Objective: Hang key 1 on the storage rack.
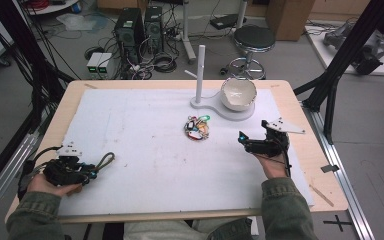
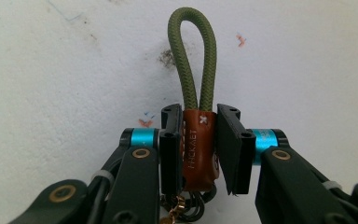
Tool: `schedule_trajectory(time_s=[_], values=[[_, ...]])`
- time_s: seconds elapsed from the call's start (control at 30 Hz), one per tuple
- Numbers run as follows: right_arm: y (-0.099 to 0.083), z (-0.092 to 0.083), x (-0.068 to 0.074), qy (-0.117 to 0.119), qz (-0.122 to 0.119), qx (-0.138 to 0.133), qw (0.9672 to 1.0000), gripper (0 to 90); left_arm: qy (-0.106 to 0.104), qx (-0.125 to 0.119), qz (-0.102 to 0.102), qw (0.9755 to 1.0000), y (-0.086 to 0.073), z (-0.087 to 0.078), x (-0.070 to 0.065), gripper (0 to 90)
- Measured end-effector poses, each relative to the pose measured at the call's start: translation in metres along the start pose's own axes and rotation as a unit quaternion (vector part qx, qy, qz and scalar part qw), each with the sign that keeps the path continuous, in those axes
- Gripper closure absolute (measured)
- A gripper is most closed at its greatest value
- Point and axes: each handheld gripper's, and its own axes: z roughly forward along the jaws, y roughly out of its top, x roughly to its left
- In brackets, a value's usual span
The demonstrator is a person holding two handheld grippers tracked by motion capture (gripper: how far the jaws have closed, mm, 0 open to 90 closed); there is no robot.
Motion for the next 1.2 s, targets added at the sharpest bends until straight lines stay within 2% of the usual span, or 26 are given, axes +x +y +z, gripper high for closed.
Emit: schedule_trajectory(time_s=[0.1, 0.13, 0.23, 0.3, 0.33, 0.37, 0.4, 0.43, 0.63, 0.8, 0.93, 1.07, 1.2], values=[[0.000, 0.000, 0.001, 0.000, 0.002, 0.002, 1.0000, 0.7, -0.004, -0.006, -0.011, 0.9999, 0.001, -0.001, 0.002, 71.2], [0.000, 0.000, 0.001, 0.000, 0.000, 0.001, 1.0000, 0.7, -0.007, -0.016, -0.022, 0.9996, 0.002, -0.003, 0.004, 71.2], [0.000, 0.000, 0.001, 0.000, -0.001, 0.001, 1.0000, 0.7, -0.008, -0.030, -0.031, 0.9991, 0.003, -0.005, 0.007, 71.2], [0.000, 0.000, 0.001, -0.001, 0.000, 0.001, 1.0000, 0.7, -0.004, -0.047, -0.046, 0.9978, 0.004, -0.007, 0.010, 71.2], [0.000, -0.001, 0.001, -0.003, 0.000, 0.001, 1.0000, 0.7, 0.001, -0.062, -0.060, 0.9963, 0.006, -0.008, 0.013, 71.2], [0.000, -0.001, 0.001, -0.003, -0.001, 0.000, 1.0000, 0.7, 0.001, -0.062, -0.060, 0.9963, 0.006, -0.008, 0.013, 71.2], [0.000, -0.001, 0.001, -0.003, 0.000, 0.001, 1.0000, 0.7, 0.004, -0.074, -0.071, 0.9948, 0.008, -0.010, 0.016, 71.2], [0.000, -0.001, 0.001, -0.004, -0.001, 0.000, 1.0000, 0.7, 0.004, -0.074, -0.071, 0.9948, 0.008, -0.010, 0.016, 71.2], [-0.001, -0.001, 0.002, -0.006, 0.000, 0.003, 1.0000, 0.7, 0.013, -0.108, -0.091, 0.9899, 0.026, -0.019, 0.018, 71.3], [-0.001, -0.001, 0.003, -0.005, 0.000, 0.006, 1.0000, 0.7, 0.012, -0.111, -0.080, 0.9905, 0.046, -0.019, 0.018, 71.2], [-0.001, -0.001, 0.002, -0.005, -0.001, 0.005, 1.0000, 0.7, 0.013, -0.106, -0.066, 0.9920, 0.064, -0.019, 0.017, 71.2], [-0.001, -0.001, 0.002, -0.002, -0.002, 0.004, 1.0000, 0.7, 0.013, -0.110, -0.061, 0.9920, 0.081, -0.020, 0.017, 71.2], [-0.001, -0.001, 0.002, -0.003, 0.001, 0.004, 1.0000, 0.7, 0.013, -0.100, -0.047, 0.9938, 0.098, -0.019, 0.018, 71.2]])
